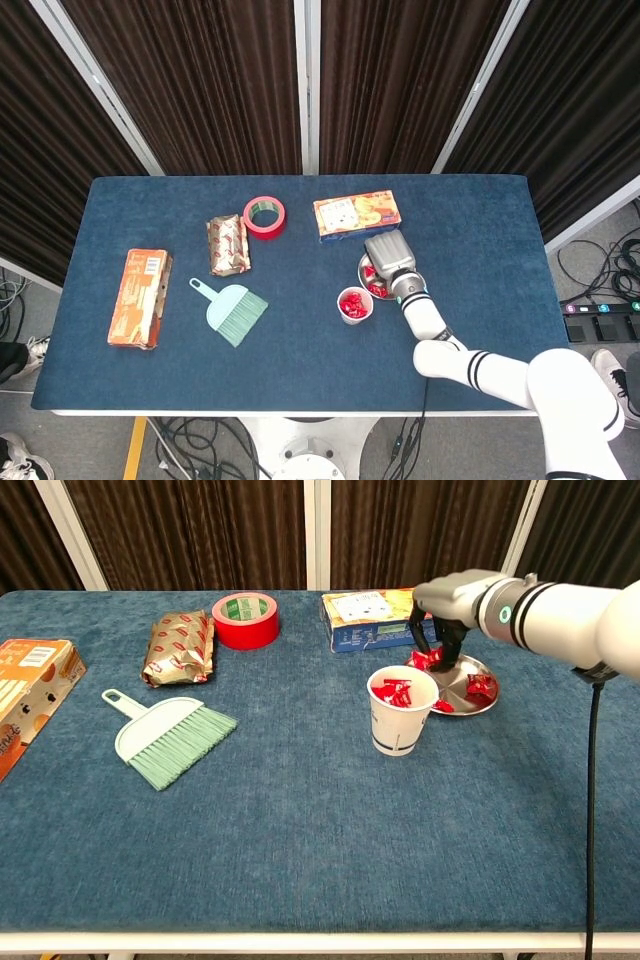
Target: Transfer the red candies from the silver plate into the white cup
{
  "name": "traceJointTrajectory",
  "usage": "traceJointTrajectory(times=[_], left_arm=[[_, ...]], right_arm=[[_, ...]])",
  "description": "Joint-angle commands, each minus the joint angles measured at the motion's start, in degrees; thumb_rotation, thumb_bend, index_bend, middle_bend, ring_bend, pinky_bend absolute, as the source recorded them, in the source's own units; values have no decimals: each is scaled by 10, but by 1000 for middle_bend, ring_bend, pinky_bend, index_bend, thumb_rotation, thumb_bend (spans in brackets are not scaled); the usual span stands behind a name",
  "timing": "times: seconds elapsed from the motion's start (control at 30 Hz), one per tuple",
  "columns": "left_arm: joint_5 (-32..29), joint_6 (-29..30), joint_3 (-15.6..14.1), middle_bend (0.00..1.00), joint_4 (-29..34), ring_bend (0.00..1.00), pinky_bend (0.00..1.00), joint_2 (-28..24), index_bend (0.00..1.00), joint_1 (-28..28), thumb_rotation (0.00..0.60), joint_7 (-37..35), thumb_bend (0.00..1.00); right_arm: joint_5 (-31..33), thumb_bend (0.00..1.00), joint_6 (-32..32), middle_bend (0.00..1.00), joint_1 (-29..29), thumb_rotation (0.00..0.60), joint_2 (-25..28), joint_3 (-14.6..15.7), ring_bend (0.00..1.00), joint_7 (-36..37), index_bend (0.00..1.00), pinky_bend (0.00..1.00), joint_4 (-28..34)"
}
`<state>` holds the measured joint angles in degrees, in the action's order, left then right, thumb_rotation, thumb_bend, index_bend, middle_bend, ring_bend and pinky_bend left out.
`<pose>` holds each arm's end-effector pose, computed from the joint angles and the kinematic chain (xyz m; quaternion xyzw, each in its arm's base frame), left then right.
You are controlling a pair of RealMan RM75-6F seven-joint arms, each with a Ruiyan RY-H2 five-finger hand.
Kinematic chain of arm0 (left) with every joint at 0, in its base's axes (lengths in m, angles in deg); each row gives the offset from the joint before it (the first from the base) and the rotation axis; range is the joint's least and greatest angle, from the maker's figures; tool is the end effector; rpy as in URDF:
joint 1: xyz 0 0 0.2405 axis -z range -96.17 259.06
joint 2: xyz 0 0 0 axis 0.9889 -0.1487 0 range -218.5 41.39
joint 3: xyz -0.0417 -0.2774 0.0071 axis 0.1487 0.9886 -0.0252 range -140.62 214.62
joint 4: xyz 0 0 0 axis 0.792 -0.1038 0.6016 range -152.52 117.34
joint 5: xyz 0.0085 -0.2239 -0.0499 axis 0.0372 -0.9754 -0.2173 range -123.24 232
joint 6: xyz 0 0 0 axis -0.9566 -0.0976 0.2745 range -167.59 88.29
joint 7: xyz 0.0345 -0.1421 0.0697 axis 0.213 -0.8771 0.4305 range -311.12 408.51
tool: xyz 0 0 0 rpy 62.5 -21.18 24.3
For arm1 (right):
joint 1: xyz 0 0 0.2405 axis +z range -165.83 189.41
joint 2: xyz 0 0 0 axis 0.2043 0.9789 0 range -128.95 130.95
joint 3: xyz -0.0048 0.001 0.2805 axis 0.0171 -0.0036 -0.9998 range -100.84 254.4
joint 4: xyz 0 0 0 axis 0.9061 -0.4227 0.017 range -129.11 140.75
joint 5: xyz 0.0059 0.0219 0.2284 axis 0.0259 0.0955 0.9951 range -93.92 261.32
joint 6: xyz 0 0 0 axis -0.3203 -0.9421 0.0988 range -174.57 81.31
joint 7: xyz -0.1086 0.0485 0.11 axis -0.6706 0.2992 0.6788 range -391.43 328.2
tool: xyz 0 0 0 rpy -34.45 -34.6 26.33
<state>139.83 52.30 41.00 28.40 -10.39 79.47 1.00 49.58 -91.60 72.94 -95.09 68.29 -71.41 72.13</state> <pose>-0.4705 0.1555 0.1943 -0.4839 -0.4353 -0.4868 0.5825 -0.1376 -0.4662 -0.0762 0.7798 -0.3306 0.2190 0.4845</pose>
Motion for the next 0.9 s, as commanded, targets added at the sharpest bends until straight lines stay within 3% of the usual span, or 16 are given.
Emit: traceJointTrajectory(times=[0.03, 0.2, 0.4, 0.7, 0.9], left_arm=[[1, 3, 0, 164, 4, 58, 188, -1, 146, 0, 600, 4, 102], [3, 8, 1, 164, 16, 58, 188, -7, 146, 1, 600, 14, 103], [5, 11, 1, 164, 32, 58, 187, -12, 146, 2, 600, 27, 102], [1, 11, 2, 164, 41, 58, 188, -15, 147, 0, 599, 32, 103], [-2, 9, 3, 164, 36, 58, 188, -15, 147, -1, 600, 27, 103]], right_arm=[[-51, 201, -71, 1000, -17, 600, 61, -12, 1000, 4, 599, 1000, 110], [-98, 202, -120, 1000, -32, 600, 105, -13, 1000, 2, 599, 1000, 213], [-132, 201, -138, 1000, -47, 600, 125, 6, 1000, -3, 599, 1000, 278], [-137, 193, -119, 1000, -48, 600, 109, 19, 1000, -3, 598, 1000, 273], [-139, 63, -99, 1000, -43, 600, 106, 18, 1000, 2, 540, 1000, 262]])
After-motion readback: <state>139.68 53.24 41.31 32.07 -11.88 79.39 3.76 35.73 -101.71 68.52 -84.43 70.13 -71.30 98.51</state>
